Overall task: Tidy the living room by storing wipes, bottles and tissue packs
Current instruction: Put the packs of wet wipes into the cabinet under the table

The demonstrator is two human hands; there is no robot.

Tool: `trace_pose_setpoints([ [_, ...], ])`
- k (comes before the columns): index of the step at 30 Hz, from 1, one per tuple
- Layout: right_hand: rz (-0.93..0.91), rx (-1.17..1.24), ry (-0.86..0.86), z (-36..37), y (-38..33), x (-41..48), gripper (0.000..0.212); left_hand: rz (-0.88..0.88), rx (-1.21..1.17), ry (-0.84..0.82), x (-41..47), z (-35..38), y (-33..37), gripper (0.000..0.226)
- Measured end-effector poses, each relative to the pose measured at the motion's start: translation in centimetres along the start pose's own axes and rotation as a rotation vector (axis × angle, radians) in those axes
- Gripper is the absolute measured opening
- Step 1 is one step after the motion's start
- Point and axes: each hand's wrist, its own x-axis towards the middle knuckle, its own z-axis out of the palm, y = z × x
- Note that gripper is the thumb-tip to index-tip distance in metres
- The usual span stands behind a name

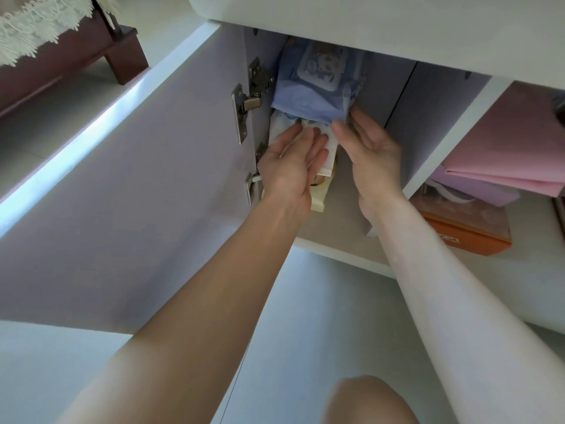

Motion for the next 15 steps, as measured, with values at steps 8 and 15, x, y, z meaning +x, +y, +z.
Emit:
trace_pose_setpoints([
  [8,0.019,-0.043,-0.026,-0.9,0.3,-3.2,0.046,0.036,0.211,-0.037,-3.3,-3.2,-1.4,0.024],
  [15,0.012,-0.031,-0.075,-2.4,1.3,-7.5,0.028,0.075,0.386,-0.059,-7.5,-7.3,-2.4,0.026],
])
